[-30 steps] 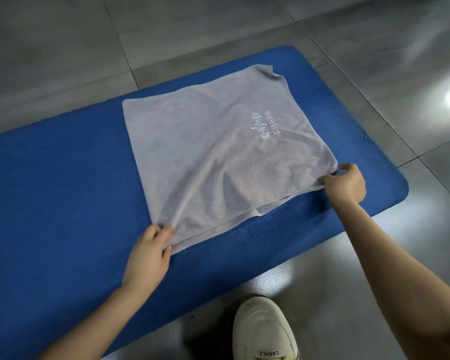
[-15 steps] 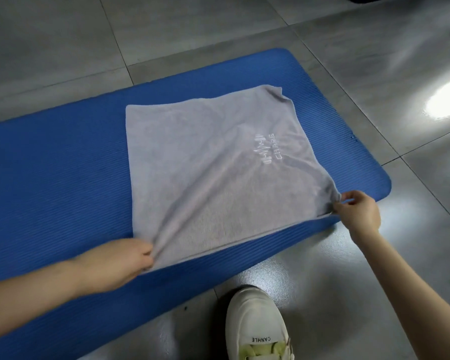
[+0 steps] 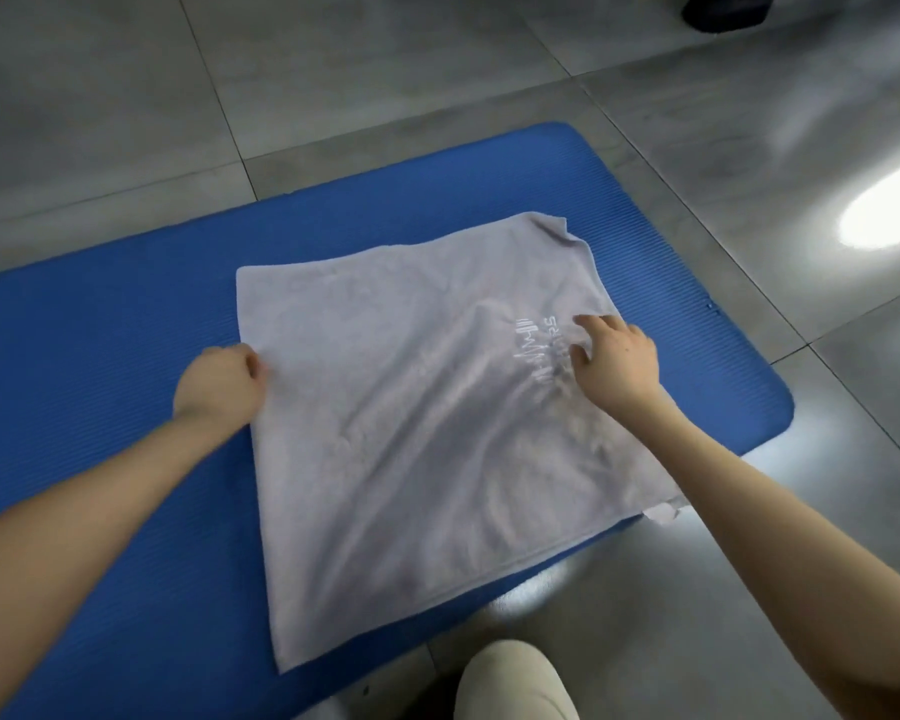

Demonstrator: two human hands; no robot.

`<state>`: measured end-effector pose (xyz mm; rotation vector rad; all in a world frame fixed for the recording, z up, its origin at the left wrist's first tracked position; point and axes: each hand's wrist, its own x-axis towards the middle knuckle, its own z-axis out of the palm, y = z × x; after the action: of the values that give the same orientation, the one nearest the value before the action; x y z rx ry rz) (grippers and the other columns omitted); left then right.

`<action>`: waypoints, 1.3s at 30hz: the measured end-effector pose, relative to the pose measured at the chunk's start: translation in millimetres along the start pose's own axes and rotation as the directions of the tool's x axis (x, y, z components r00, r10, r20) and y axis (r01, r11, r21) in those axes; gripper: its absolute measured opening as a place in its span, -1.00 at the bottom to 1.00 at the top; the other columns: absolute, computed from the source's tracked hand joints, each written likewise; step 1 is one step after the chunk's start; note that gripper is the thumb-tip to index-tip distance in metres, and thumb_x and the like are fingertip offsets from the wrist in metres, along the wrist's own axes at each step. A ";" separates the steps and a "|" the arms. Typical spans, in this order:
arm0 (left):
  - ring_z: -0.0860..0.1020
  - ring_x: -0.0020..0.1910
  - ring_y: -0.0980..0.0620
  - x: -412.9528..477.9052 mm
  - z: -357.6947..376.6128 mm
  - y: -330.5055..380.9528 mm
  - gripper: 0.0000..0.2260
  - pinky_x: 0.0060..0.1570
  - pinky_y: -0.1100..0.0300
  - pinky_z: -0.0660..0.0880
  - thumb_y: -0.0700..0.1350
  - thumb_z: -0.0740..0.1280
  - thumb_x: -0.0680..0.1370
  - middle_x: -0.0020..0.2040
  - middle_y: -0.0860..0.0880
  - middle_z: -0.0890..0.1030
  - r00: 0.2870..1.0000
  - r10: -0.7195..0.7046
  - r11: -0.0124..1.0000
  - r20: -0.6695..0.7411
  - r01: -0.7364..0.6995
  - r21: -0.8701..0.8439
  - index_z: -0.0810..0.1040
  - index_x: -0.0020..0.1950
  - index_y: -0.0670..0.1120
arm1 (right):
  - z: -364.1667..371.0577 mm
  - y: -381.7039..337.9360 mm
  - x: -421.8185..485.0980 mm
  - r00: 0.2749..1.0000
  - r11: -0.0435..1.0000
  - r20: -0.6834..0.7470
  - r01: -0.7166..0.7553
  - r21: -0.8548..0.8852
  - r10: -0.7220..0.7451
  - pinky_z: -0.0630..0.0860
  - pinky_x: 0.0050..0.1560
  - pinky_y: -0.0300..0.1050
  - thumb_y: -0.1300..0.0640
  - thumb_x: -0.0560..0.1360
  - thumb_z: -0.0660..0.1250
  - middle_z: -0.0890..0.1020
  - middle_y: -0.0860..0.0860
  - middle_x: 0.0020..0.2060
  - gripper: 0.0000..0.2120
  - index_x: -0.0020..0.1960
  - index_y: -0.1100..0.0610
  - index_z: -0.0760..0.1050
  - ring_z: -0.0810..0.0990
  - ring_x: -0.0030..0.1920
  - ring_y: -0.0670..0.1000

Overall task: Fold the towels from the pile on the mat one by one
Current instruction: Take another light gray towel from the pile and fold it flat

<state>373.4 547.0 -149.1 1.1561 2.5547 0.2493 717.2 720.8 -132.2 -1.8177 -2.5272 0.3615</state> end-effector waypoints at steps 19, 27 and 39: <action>0.42 -0.32 0.12 112.7 -10.5 8.4 -0.79 -0.32 0.26 0.40 -0.22 0.40 0.45 -0.29 0.05 0.46 0.898 -0.440 0.597 -0.004 0.290 -0.748 0.44 -0.32 -0.03 | -5.9 -13.9 159.7 0.970 0.979 -0.242 0.055 0.198 -0.006 0.33 0.03 0.06 0.01 0.43 0.25 0.62 0.17 -0.23 -0.75 -0.11 0.18 0.58 0.51 -0.08 0.26; 0.51 -0.14 0.07 113.0 -29.6 6.2 -0.84 -0.19 0.23 0.48 -0.22 0.42 0.45 -0.10 -0.02 0.52 0.947 -0.295 0.553 0.129 0.279 -0.785 0.45 -0.18 -0.05 | -6.4 15.6 108.9 0.960 0.934 -0.150 0.266 0.239 -0.235 0.38 0.05 0.11 0.09 0.48 0.39 0.64 -0.03 -0.11 -0.90 -0.03 0.05 0.65 0.50 -0.03 0.12; 0.49 0.03 -0.02 127.8 -30.1 5.2 -0.84 -0.07 0.17 0.48 -0.24 0.37 0.50 -0.02 -0.09 0.55 0.934 -0.345 0.592 0.096 0.296 -0.749 0.48 -0.25 -0.07 | 0.5 -32.7 208.2 0.981 0.955 0.127 -0.174 0.239 0.147 0.49 -0.02 -0.03 0.09 0.45 0.35 0.62 0.12 -0.16 -0.83 -0.07 0.19 0.59 0.59 -0.02 0.16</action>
<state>287.1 646.1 -147.7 0.3464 2.2276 1.1444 618.5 905.8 -153.1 -1.9549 -2.2740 0.7635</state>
